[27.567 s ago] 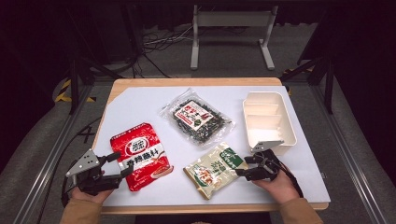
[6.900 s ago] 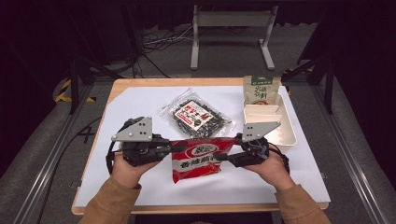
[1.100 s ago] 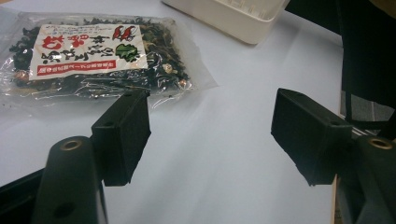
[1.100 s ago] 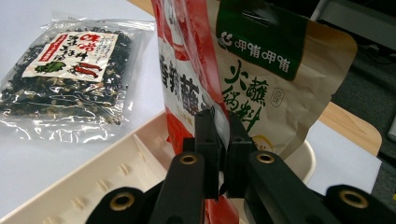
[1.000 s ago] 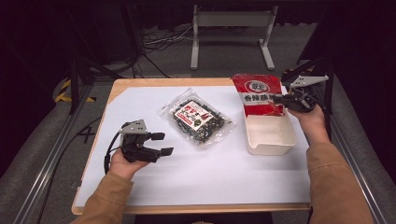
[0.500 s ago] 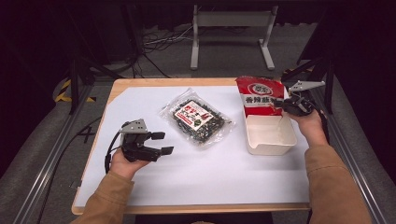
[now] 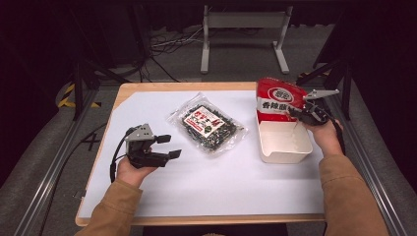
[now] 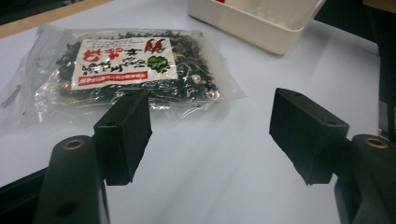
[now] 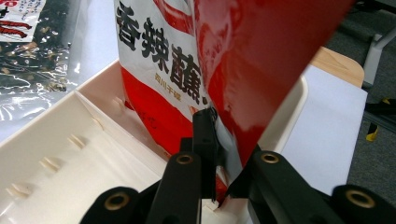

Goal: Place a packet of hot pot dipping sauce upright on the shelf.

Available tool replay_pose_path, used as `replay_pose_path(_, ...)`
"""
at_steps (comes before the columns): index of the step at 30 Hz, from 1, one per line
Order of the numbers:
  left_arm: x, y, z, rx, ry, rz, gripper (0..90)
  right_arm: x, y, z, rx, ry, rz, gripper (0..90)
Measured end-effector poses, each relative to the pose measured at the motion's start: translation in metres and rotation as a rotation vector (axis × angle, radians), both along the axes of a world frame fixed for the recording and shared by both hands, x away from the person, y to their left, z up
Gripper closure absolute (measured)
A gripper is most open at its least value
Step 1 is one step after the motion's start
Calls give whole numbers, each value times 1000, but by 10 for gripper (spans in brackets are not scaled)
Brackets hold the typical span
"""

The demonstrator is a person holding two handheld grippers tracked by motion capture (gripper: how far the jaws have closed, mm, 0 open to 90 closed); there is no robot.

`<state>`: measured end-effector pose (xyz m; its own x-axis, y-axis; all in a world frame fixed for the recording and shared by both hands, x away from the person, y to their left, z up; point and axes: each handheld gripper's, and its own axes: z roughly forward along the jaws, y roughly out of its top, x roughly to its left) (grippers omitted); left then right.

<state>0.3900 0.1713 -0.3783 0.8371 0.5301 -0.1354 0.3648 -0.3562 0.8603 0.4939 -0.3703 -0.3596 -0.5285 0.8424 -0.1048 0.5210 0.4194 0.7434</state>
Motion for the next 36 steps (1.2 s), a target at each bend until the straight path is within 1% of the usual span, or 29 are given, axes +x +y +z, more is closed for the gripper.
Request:
replay_pose_path(2, 3, 2, -1, 10, 31, 20, 294, 0, 0, 1, -4, -2, -4, 800)
replay_pose_path(3, 5, 4, -2, 11, 59, 35, 279, -1, -1, 1, -2, -2, -4, 784)
replay_pose_path(4, 6, 5, -3, 5, 70, 36, 256, -1, -1, 2, 2, -1, -12, 741)
replay_pose_path(5, 7, 7, -4, -5, 73, 40, 241, -1, -2, 2, 4, -3, -20, 683)
replay_pose_path(6, 8, 8, -3, -1, 76, 42, 222, -2, -3, 3, 19, 4, -31, 640)
replay_pose_path(7, 8, 8, -3, -1, 76, 42, 207, -2, -3, 3, 19, 4, -31, 640)
replay_pose_path(8, 8, 8, -4, -5, 81, 42, 195, -3, -3, 4, 52, 9, -28, 539)
replay_pose_path(10, 10, 7, -4, -5, 84, 46, 186, -5, -2, 5, 50, 14, -28, 526)
replay_pose_path(11, 10, 6, -4, -3, 89, 51, 174, -6, -1, 5, 28, 8, -24, 504)
replay_pose_path(12, 11, 5, -5, 2, 90, 53, 162, -7, 0, 6, 17, -1, -25, 465)
replay_pose_path(13, 12, 4, -5, 5, 92, 56, 142, -9, 1, 7, 16, -5, -31, 452)
replay_pose_path(15, 12, 2, -5, 18, 89, 67, 108, -12, 0, 9, 32, -14, -33, 451)
replay_pose_path(17, 13, 2, -5, 17, 85, 68, 106, -18, -2, 13, 42, -31, -37, 445)
replay_pose_path(18, 14, 2, -4, 27, 75, 68, 88, -21, -3, 16, 43, -42, -39, 444)
replay_pose_path(19, 14, 2, -4, 40, 71, 78, 88, -21, -3, 16, 43, -42, -39, 444)
replay_pose_path(20, 15, 1, -4, 70, 51, 102, 67, -26, -4, 19, 43, -56, -35, 444)
replay_pose_path(21, 15, 1, -4, 77, 48, 103, 69, -29, -4, 21, 46, -62, -36, 444)
replay_pose_path(22, 15, 1, -4, 80, 52, 108, 69, -31, -4, 22, 50, -65, -36, 444)
replay_pose_path(23, 15, 1, -4, 74, 55, 106, 69, -34, -5, 24, 50, -75, -37, 441)
replay_pose_path(24, 15, 2, -4, 71, 58, 107, 71, -35, -6, 24, 55, -74, -38, 438)
replay_pose_path(25, 15, 2, -4, 71, 58, 107, 72, -35, -6, 24, 55, -74, -38, 438)
replay_pose_path(28, 16, 3, -4, 78, 49, 123, 73, -46, -7, 30, 70, -82, -43, 440)
replay_pose_path(29, 16, 3, -4, 78, 49, 123, 72, -46, -7, 30, 70, -82, -43, 440)
replay_pose_path(30, 17, 3, -4, 88, 46, 125, 72, -54, -7, 34, 78, -92, -40, 443)
replay_pose_path(31, 17, 3, -4, 88, 46, 125, 72, -56, -7, 35, 81, -94, -39, 442)
replay_pose_path(32, 18, 4, -4, 83, 54, 129, 73, -60, -7, 37, 84, -94, -35, 442)
replay_pose_path(34, 18, 4, -4, 80, 55, 125, 76, -67, -5, 40, 87, -98, -27, 442)
replay_pose_path(35, 18, 4, -4, 80, 55, 125, 77, -67, -5, 40, 87, -98, -27, 442)
replay_pose_path(36, 19, 5, -4, 81, 50, 127, 77, -70, -4, 41, 92, -101, -21, 441)
